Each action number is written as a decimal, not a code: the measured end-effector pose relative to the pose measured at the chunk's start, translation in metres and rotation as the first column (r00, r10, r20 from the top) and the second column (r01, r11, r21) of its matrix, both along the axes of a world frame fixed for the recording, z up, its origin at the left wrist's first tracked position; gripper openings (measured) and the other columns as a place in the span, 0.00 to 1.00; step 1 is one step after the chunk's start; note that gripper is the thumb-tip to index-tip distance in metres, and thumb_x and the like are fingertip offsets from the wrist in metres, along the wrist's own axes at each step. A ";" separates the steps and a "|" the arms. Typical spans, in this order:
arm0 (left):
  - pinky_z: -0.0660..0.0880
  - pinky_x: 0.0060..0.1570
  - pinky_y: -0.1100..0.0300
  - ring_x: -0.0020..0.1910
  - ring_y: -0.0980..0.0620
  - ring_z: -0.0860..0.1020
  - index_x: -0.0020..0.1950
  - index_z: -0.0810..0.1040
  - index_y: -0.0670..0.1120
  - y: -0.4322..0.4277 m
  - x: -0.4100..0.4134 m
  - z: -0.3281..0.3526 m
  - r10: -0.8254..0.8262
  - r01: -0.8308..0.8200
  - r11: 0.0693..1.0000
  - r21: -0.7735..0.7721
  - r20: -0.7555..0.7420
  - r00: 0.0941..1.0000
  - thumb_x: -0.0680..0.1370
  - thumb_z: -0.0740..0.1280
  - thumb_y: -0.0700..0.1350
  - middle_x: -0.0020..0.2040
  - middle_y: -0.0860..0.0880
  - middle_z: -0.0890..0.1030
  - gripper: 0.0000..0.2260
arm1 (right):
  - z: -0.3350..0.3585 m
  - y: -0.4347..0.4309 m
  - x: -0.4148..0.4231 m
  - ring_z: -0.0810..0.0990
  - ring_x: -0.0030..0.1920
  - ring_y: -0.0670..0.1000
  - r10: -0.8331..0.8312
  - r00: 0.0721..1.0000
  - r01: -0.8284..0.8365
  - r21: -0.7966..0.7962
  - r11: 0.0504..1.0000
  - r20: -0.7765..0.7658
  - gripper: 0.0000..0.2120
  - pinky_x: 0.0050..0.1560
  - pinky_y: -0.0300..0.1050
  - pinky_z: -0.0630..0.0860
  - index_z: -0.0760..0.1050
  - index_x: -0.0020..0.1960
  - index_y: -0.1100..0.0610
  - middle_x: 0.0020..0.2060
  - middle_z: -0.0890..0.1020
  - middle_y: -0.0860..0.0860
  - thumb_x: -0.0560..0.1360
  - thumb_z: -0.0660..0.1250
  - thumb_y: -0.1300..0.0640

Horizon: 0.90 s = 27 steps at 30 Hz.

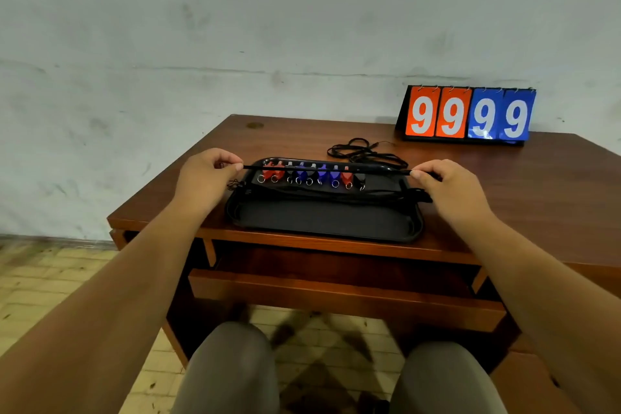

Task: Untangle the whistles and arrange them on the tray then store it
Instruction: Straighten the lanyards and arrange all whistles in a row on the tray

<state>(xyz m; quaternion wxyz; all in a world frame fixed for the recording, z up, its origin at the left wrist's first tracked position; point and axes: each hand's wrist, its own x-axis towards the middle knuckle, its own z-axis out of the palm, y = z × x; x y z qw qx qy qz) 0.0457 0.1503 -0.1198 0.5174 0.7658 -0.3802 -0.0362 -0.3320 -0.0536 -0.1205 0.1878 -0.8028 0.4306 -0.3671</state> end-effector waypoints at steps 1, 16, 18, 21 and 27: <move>0.73 0.44 0.62 0.47 0.54 0.80 0.50 0.86 0.54 0.000 -0.001 -0.003 0.000 0.000 1.000 -0.013 -0.013 1.000 0.81 0.74 0.47 0.49 0.53 0.84 0.02 | -0.004 -0.001 0.001 0.79 0.58 0.50 0.001 1.000 -0.001 0.003 1.000 0.009 0.07 0.58 0.45 0.72 0.84 0.59 0.49 0.55 0.82 0.47 0.85 0.68 0.52; 0.81 0.50 0.58 0.49 0.54 0.83 0.51 0.88 0.53 -0.002 -0.001 -0.019 0.004 -0.005 1.000 -0.011 -0.048 0.999 0.81 0.73 0.46 0.50 0.55 0.86 0.04 | -0.022 -0.007 0.000 0.81 0.62 0.51 0.021 0.999 -0.026 0.133 0.991 0.035 0.08 0.68 0.54 0.76 0.87 0.58 0.43 0.60 0.84 0.48 0.84 0.70 0.51; 0.78 0.47 0.61 0.50 0.56 0.82 0.50 0.87 0.54 -0.002 -0.002 -0.020 0.012 -0.011 1.000 0.020 -0.034 0.999 0.81 0.73 0.46 0.50 0.56 0.85 0.04 | -0.022 -0.007 -0.001 0.81 0.62 0.50 0.023 0.997 -0.036 0.166 0.986 0.079 0.07 0.68 0.54 0.77 0.87 0.56 0.43 0.59 0.85 0.47 0.83 0.70 0.51; 0.77 0.47 0.61 0.49 0.56 0.82 0.49 0.87 0.54 -0.002 0.000 -0.021 0.009 -0.008 0.998 0.057 -0.021 1.000 0.81 0.72 0.45 0.49 0.56 0.85 0.04 | -0.022 -0.006 -0.001 0.82 0.60 0.48 0.007 0.992 -0.033 0.208 0.978 0.123 0.06 0.65 0.51 0.78 0.87 0.54 0.43 0.57 0.86 0.44 0.82 0.72 0.51; 0.80 0.51 0.58 0.50 0.56 0.83 0.49 0.88 0.55 -0.002 0.001 -0.020 0.006 -0.005 0.999 0.054 -0.017 1.000 0.81 0.72 0.46 0.48 0.57 0.86 0.05 | -0.020 -0.003 -0.001 0.84 0.55 0.45 -0.012 0.984 -0.036 0.260 0.965 0.178 0.06 0.60 0.48 0.80 0.87 0.54 0.44 0.54 0.87 0.42 0.82 0.72 0.52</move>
